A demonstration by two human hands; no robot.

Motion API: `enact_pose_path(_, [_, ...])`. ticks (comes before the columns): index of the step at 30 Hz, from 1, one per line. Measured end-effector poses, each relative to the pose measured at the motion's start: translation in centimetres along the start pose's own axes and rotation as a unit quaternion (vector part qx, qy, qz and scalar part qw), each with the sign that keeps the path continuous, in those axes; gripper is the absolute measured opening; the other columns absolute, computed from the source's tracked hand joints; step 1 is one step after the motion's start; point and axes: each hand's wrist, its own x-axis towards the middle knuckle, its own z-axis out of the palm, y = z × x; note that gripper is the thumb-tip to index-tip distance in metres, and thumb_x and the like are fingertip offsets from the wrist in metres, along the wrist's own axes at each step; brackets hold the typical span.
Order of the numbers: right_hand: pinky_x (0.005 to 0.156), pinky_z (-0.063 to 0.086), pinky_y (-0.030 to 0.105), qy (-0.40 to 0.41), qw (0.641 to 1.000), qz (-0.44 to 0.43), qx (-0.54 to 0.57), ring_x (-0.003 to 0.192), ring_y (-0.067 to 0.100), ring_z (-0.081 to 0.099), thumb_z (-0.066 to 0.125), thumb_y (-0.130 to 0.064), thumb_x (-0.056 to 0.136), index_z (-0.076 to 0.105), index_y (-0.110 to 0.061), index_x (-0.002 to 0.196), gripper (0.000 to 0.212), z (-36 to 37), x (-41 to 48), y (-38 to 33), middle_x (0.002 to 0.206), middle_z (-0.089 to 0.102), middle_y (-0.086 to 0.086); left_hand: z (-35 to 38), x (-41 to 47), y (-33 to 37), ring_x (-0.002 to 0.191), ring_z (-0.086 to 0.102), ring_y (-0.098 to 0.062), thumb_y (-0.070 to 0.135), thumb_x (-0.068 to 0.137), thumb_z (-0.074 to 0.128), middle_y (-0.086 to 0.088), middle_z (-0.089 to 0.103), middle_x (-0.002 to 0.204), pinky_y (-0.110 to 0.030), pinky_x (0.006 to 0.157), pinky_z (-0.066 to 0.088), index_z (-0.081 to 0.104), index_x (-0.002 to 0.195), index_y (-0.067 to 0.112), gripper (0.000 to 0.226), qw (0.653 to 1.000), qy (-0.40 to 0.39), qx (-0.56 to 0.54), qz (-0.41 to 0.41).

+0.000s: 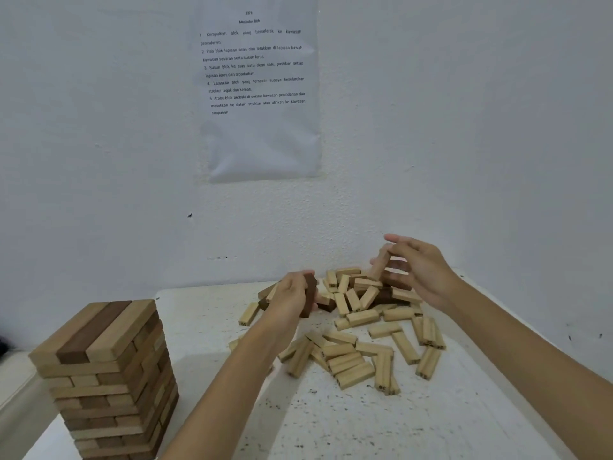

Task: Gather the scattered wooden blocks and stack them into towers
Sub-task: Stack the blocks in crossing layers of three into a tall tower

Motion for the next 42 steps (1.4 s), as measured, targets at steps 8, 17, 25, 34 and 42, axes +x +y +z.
enact_pose_path(8, [0.051, 0.042, 0.022, 0.018, 0.986, 0.001, -0.164, 0.057, 0.011, 0.05, 0.052, -0.011, 0.097, 0.067, -0.012, 0.114, 0.023, -3.1, 0.7, -0.2, 0.084, 0.061, 0.003, 2.0, 0.3, 0.0, 0.085, 0.06, -0.014, 0.009, 0.096, 0.053, -0.009, 0.064, 0.092, -0.024, 0.071, 0.052, 0.061, 0.115, 0.013, 0.021, 0.999, -0.043, -0.008, 0.009])
enact_pose_path(17, [0.07, 0.043, 0.012, -0.014, 0.883, -0.109, -0.457, 0.084, 0.003, 0.061, 0.066, -0.016, 0.089, 0.072, -0.02, 0.101, 0.014, -3.6, 2.5, 1.6, 0.083, 0.069, -0.007, 3.5, 1.1, -0.4, 0.101, 0.065, -0.02, 0.013, 0.094, 0.058, -0.008, 0.07, 0.107, -0.031, 0.08, 0.053, 0.063, 0.116, 0.016, 0.023, 0.999, -0.028, -0.001, 0.041])
enact_pose_path(25, [0.084, 0.046, 0.031, -0.061, 0.834, -0.083, -0.543, 0.088, 0.007, 0.057, 0.065, -0.04, 0.089, 0.072, -0.025, 0.104, 0.023, -2.5, 5.7, 1.9, 0.088, 0.064, -0.012, 2.9, 2.9, -0.8, 0.104, 0.064, -0.021, 0.015, 0.092, 0.062, -0.009, 0.069, 0.109, -0.031, 0.079, 0.053, 0.065, 0.114, 0.018, 0.023, 0.999, -0.001, -0.007, 0.034])
enact_pose_path(34, [0.071, 0.042, 0.011, -0.109, 0.858, -0.046, -0.501, 0.102, 0.016, 0.057, 0.071, -0.014, 0.087, 0.072, -0.011, 0.107, 0.021, -2.1, 6.1, 3.0, 0.101, 0.064, 0.002, 2.4, 3.3, -1.1, 0.105, 0.063, -0.018, 0.015, 0.092, 0.061, -0.007, 0.069, 0.11, -0.024, 0.069, 0.046, 0.064, 0.115, 0.018, 0.024, 1.0, 0.002, 0.004, 0.019])
enact_pose_path(42, [0.079, 0.053, 0.036, -0.037, 0.872, -0.163, -0.461, 0.066, 0.022, 0.06, 0.065, -0.016, 0.092, 0.067, -0.018, 0.098, 0.007, -2.0, 5.2, 3.4, 0.054, 0.044, -0.009, 2.4, 2.9, -0.9, 0.105, 0.065, -0.024, 0.012, 0.091, 0.063, -0.013, 0.07, 0.108, -0.036, 0.087, 0.054, 0.064, 0.116, 0.009, 0.026, 1.0, 0.004, -0.014, 0.024])
